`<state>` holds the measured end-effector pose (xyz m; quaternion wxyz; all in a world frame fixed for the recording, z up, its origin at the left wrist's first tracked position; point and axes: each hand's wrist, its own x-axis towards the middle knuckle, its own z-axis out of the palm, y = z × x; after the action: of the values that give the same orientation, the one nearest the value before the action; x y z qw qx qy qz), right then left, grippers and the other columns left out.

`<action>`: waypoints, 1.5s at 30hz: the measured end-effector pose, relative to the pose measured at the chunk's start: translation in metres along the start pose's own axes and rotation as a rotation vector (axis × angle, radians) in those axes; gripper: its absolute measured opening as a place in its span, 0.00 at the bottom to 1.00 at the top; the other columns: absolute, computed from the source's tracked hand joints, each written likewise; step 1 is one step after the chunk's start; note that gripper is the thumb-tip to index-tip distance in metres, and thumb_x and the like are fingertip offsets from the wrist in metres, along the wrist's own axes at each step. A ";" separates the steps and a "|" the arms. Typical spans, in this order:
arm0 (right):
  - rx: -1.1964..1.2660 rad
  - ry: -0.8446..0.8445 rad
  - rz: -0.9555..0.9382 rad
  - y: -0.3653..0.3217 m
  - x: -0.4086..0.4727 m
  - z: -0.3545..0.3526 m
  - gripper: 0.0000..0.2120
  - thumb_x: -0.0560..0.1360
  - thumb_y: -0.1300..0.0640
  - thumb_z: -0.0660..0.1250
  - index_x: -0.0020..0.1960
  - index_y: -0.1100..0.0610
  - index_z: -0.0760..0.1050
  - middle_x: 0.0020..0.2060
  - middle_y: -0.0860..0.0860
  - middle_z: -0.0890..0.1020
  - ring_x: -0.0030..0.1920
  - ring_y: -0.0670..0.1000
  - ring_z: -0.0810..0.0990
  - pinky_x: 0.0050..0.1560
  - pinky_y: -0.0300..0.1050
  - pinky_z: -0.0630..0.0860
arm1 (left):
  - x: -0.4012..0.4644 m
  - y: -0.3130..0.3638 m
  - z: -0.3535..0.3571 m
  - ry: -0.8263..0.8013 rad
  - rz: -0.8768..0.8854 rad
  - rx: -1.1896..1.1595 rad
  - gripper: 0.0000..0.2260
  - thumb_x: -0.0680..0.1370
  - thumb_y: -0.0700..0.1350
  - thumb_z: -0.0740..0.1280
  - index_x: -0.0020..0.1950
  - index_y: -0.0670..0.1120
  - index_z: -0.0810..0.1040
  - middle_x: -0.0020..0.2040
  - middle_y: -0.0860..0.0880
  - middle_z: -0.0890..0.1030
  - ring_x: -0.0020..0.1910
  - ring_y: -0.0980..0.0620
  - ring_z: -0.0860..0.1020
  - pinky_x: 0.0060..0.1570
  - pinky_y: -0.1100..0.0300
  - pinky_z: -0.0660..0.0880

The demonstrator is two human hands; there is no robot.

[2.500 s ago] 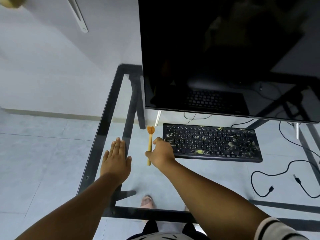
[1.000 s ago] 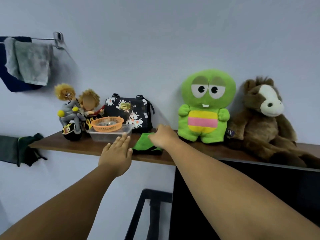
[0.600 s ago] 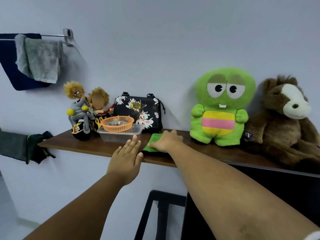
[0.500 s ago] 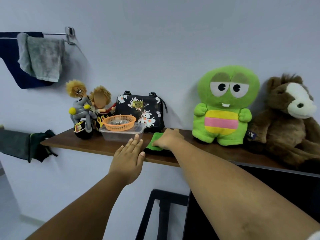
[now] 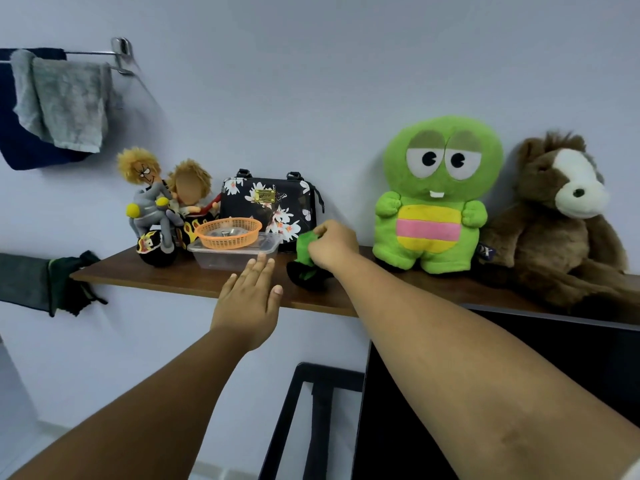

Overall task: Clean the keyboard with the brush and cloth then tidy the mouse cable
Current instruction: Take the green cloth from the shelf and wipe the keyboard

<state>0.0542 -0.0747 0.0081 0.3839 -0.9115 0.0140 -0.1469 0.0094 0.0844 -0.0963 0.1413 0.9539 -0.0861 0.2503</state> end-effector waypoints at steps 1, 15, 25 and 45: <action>0.058 0.030 -0.026 -0.001 -0.005 -0.006 0.15 0.72 0.62 0.65 0.57 0.52 0.78 0.58 0.52 0.81 0.57 0.54 0.79 0.52 0.39 0.73 | -0.001 0.004 -0.003 0.021 0.004 0.002 0.34 0.76 0.61 0.36 0.80 0.50 0.52 0.80 0.52 0.50 0.79 0.54 0.47 0.75 0.53 0.46; 0.601 0.404 -0.301 0.103 -0.149 -0.095 0.18 0.66 0.62 0.70 0.53 0.48 0.80 0.51 0.46 0.82 0.53 0.46 0.80 0.59 0.49 0.76 | -0.085 0.098 0.008 0.164 0.085 -0.137 0.26 0.80 0.54 0.51 0.77 0.47 0.62 0.78 0.48 0.61 0.77 0.48 0.58 0.73 0.47 0.55; 0.445 0.209 -0.085 0.278 -0.271 -0.075 0.19 0.71 0.65 0.72 0.56 0.46 0.78 0.54 0.46 0.79 0.58 0.43 0.78 0.60 0.45 0.75 | -0.201 0.146 0.089 -0.020 0.069 -0.243 0.23 0.80 0.51 0.53 0.73 0.44 0.67 0.73 0.45 0.70 0.72 0.46 0.66 0.70 0.48 0.62; -0.266 -0.327 0.329 0.426 -0.317 0.014 0.25 0.71 0.40 0.69 0.66 0.42 0.68 0.62 0.45 0.64 0.56 0.51 0.72 0.50 0.50 0.79 | -0.318 0.144 0.220 -0.834 -0.052 -0.028 0.28 0.83 0.55 0.49 0.80 0.50 0.45 0.80 0.53 0.46 0.79 0.55 0.43 0.76 0.51 0.42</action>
<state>-0.2082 -0.3215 -0.3831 0.2766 -0.9510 0.1191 0.0699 -0.1988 -0.0902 -0.4069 0.1137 0.9734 -0.1150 -0.1622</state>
